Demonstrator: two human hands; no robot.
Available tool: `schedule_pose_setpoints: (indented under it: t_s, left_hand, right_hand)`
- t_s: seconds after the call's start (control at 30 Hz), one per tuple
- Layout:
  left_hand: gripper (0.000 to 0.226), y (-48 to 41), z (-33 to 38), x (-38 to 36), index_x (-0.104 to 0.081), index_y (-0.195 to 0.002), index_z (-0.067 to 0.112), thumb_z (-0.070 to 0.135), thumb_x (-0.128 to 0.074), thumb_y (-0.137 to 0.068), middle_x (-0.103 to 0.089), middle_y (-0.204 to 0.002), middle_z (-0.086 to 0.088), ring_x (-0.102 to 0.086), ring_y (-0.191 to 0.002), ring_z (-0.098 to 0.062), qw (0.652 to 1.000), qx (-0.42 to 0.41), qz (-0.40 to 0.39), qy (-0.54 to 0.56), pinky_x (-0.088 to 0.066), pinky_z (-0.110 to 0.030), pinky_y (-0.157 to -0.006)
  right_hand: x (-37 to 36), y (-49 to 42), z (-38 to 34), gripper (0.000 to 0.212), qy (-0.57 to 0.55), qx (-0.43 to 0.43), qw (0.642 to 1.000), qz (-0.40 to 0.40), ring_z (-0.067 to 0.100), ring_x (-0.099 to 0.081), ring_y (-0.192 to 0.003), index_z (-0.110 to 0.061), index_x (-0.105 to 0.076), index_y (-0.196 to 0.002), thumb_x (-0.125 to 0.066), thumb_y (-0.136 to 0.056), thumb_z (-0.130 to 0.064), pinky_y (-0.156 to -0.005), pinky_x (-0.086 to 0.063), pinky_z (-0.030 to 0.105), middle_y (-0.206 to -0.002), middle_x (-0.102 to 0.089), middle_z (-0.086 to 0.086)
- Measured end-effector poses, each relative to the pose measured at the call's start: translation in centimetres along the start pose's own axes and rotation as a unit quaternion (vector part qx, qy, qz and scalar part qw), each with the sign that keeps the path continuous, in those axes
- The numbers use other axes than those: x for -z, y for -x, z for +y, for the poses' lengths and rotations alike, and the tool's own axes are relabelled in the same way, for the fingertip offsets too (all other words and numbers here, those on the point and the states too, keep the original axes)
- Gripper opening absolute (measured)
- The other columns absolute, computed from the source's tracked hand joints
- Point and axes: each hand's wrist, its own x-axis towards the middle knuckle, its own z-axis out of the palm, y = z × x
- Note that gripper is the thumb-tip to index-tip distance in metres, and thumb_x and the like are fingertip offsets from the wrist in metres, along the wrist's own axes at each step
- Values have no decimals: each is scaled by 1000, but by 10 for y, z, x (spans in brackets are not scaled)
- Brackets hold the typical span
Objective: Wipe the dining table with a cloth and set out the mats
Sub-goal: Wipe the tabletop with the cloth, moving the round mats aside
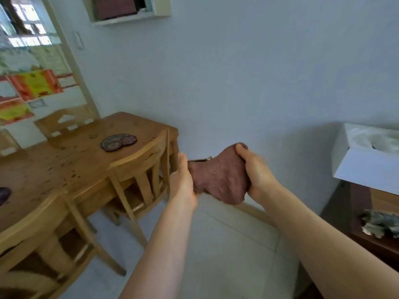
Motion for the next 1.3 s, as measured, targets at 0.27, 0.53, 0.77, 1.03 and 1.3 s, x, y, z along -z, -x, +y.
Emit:
schedule_pose_setpoints:
  t_s: [0.27,0.53,0.77,1.03,1.3]
  left_hand:
    - [40,-54,51,92,-56,-128,37,43,-64,-90,-59,-130,4,-55,-119,-18,993,-77,0,-90,-44,-46,-105]
    - [41,-109,99,175,-69,-115,27,54,-67,-85,-74,-108,-3,-70,-101,-23,989,-35,-97,-107,-57,-45,-88]
    - [15,-152,127,249,-71,-99,21,33,-66,-92,-77,-88,1,-74,-75,-13,991,-71,-8,-111,-55,-23,-55]
    - [15,-211,143,275,-64,-104,24,30,-51,-100,-73,-107,-6,-69,-97,-26,996,-56,68,-35,-55,-46,-88]
    - [44,-285,172,242,-65,-121,17,50,-58,-92,-74,-109,-9,-71,-99,-26,998,-37,-43,-40,-56,-43,-88]
  right_hand:
    - [-123,-32,26,24,81,17,996,-45,25,-73,-82,-15,-66,-105,-55,-97,-35,-70,-60,37,-94,-74,12]
    - [-244,-78,62,26,224,37,966,-124,18,-70,-89,-11,-75,-101,-68,-89,-33,-82,-58,34,-99,-73,2]
    - [-314,-124,107,39,414,121,891,-141,17,-66,-72,-20,-69,-69,-53,-93,-46,-71,-53,34,-68,-69,-2]
    - [-355,-162,117,26,323,-18,904,-281,13,-71,-82,-23,-79,-88,-76,-76,-46,-72,-56,27,-86,-76,-4]
    - [-386,-260,112,11,220,-4,925,-310,15,-71,-84,-23,-76,-87,-73,-83,-33,-72,-55,28,-90,-76,0]
